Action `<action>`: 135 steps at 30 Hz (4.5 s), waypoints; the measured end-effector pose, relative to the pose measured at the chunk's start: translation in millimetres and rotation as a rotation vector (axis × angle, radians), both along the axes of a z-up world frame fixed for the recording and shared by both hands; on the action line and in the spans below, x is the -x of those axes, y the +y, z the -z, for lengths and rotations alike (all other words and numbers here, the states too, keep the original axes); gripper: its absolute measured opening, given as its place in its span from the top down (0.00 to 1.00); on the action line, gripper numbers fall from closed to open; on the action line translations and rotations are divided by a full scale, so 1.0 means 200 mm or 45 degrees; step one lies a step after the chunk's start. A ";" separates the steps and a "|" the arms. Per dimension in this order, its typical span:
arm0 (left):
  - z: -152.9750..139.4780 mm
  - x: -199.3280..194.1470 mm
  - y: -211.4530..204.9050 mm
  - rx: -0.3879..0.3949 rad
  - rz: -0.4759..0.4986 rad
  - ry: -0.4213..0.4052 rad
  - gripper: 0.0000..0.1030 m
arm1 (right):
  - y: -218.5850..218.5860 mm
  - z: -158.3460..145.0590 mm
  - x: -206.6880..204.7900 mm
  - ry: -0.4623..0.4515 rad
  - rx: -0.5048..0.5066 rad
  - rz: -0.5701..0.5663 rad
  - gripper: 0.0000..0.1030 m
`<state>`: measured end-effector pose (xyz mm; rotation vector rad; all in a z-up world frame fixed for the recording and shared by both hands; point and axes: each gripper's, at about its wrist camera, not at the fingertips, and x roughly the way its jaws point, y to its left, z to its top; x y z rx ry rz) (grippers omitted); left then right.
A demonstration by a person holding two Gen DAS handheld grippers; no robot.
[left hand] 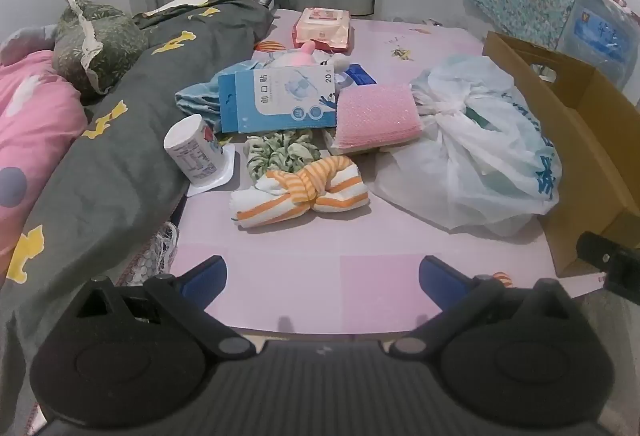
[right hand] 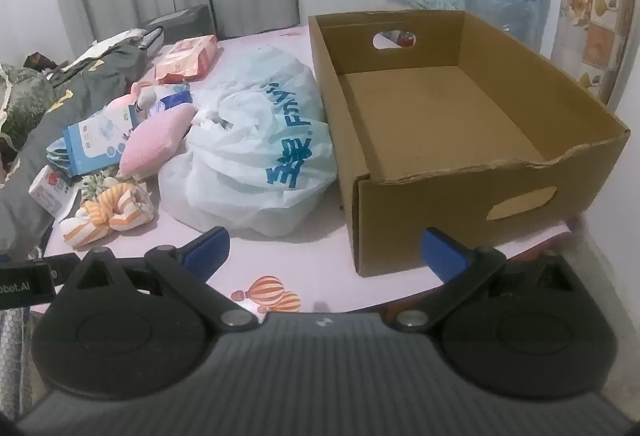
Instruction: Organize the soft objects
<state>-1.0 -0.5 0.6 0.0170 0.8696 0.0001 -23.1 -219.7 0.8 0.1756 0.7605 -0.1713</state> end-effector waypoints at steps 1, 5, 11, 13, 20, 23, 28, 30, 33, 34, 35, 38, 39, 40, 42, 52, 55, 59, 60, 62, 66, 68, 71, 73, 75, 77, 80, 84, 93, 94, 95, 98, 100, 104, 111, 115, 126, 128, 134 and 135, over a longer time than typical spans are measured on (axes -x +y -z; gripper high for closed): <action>0.00 0.00 0.00 0.002 -0.001 -0.001 0.00 | -0.01 0.00 0.00 0.000 -0.012 0.002 0.01; 0.00 0.00 -0.02 -0.006 0.015 0.013 0.00 | 0.00 0.00 0.00 0.008 -0.007 -0.003 0.01; -0.01 0.00 -0.03 -0.004 0.023 0.015 0.00 | 0.01 0.01 0.00 -0.002 -0.015 -0.030 0.01; -0.01 0.00 -0.03 -0.005 0.023 0.016 0.00 | -0.01 0.00 -0.01 0.008 -0.022 -0.031 0.01; -0.01 0.00 -0.02 0.006 0.021 0.021 0.00 | 0.00 0.01 -0.02 0.014 -0.004 -0.039 0.01; -0.01 0.00 -0.02 0.006 0.021 0.021 0.00 | 0.00 0.01 -0.01 0.014 -0.001 -0.037 0.01; -0.01 0.00 -0.02 0.006 0.019 0.022 0.00 | 0.00 0.01 -0.02 0.018 0.001 -0.042 0.01; -0.01 0.00 -0.02 0.006 0.017 0.023 0.00 | 0.00 0.01 -0.02 0.023 0.001 -0.047 0.01; -0.01 0.00 -0.02 0.001 0.013 0.020 0.00 | 0.00 0.01 -0.02 0.022 0.000 -0.053 0.01; -0.01 0.00 -0.02 0.001 0.012 0.021 0.00 | 0.00 0.01 -0.02 0.022 0.002 -0.056 0.01; -0.01 0.00 -0.02 0.001 0.010 0.022 0.00 | 0.00 0.01 -0.02 0.021 0.003 -0.058 0.01; 0.00 0.00 -0.02 -0.002 0.006 0.025 0.00 | 0.00 0.02 -0.03 0.021 0.008 -0.060 0.01; 0.00 0.00 -0.03 -0.003 0.006 0.027 0.00 | 0.01 0.02 -0.03 0.023 0.009 -0.062 0.01; -0.01 0.00 -0.03 -0.003 0.006 0.027 0.00 | 0.01 0.02 -0.03 0.024 0.009 -0.064 0.01; -0.01 0.00 -0.03 -0.004 0.005 0.027 0.00 | 0.01 0.02 -0.03 0.025 0.010 -0.067 0.01; -0.01 0.00 -0.03 -0.003 0.005 0.028 0.00 | 0.02 0.02 -0.03 0.028 0.010 -0.070 0.01; 0.00 0.00 -0.03 -0.002 0.006 0.028 0.00 | 0.02 0.02 -0.03 0.028 0.010 -0.070 0.01; 0.00 0.00 -0.03 -0.004 0.006 0.030 0.00 | 0.02 0.02 -0.03 0.030 0.008 -0.070 0.01; 0.00 0.00 -0.03 -0.004 0.005 0.030 0.00 | 0.02 0.02 -0.03 0.031 0.008 -0.070 0.01; 0.00 0.00 -0.03 -0.004 0.006 0.030 0.00 | 0.01 0.02 -0.03 0.032 0.008 -0.069 0.01; 0.00 0.00 -0.03 -0.004 0.006 0.030 0.00 | 0.01 0.02 -0.03 0.032 0.008 -0.069 0.01; 0.00 0.00 -0.03 -0.003 0.006 0.031 0.00 | 0.02 0.02 -0.03 0.031 0.006 -0.068 0.01; 0.00 0.00 -0.03 -0.005 0.005 0.031 0.00 | 0.01 0.02 -0.03 0.031 0.005 -0.067 0.01; 0.00 0.00 -0.03 -0.003 0.005 0.031 0.00 | 0.01 0.02 -0.03 0.033 0.003 -0.066 0.01; 0.00 0.00 -0.03 -0.004 0.005 0.030 0.00 | 0.01 0.03 -0.04 0.037 0.001 -0.065 0.01; 0.00 0.00 -0.03 -0.003 0.005 0.031 0.00 | 0.01 0.03 -0.03 0.037 0.003 -0.066 0.01; 0.00 0.00 -0.03 -0.003 0.005 0.031 0.00 | 0.01 0.03 -0.03 0.035 0.003 -0.067 0.01; 0.00 0.00 -0.03 -0.002 0.005 0.031 0.00 | 0.01 0.03 -0.04 0.038 0.002 -0.067 0.01; 0.01 0.00 -0.02 0.008 0.001 0.039 0.00 | 0.02 0.03 -0.04 0.035 0.009 -0.070 0.01; 0.01 0.00 -0.01 0.008 0.002 0.039 0.00 | 0.02 0.03 -0.04 0.034 0.011 -0.073 0.01; 0.00 0.00 -0.01 0.006 0.000 0.038 0.00 | 0.02 0.02 -0.04 0.032 0.014 -0.078 0.01; -0.02 -0.01 0.03 0.000 -0.014 0.016 0.00 | 0.03 -0.01 -0.04 0.004 0.040 -0.112 0.01; -0.04 -0.01 0.06 -0.001 -0.030 -0.009 0.00 | 0.04 -0.06 -0.04 -0.053 0.081 -0.163 0.01; -0.10 -0.05 0.14 0.037 -0.029 -0.046 0.00 | 0.06 -0.26 -0.08 -0.220 0.165 -0.322 0.01; -0.13 -0.14 0.25 0.152 -0.088 -0.149 0.00 | 0.12 -0.56 -0.35 -0.385 0.033 -0.827 0.01; -0.09 -0.23 0.29 0.215 -0.111 -0.173 0.02 | 0.31 -0.59 -0.58 -0.330 0.143 -1.065 0.01; 0.08 -0.49 0.37 0.452 -0.165 -0.229 0.38 | 0.79 -0.36 -1.14 -0.197 0.196 -1.525 0.21; 0.11 -0.55 0.37 0.489 -0.169 -0.209 0.44 | 0.84 -0.30 -1.25 -0.118 0.158 -1.557 0.35; 0.18 -0.70 0.37 0.494 -0.166 -0.135 0.56 | 0.93 -0.11 -1.45 0.022 0.165 -1.660 0.59; 0.20 -0.73 0.36 0.493 -0.167 -0.115 0.56 | 0.94 -0.09 -1.46 0.028 0.172 -1.678 0.59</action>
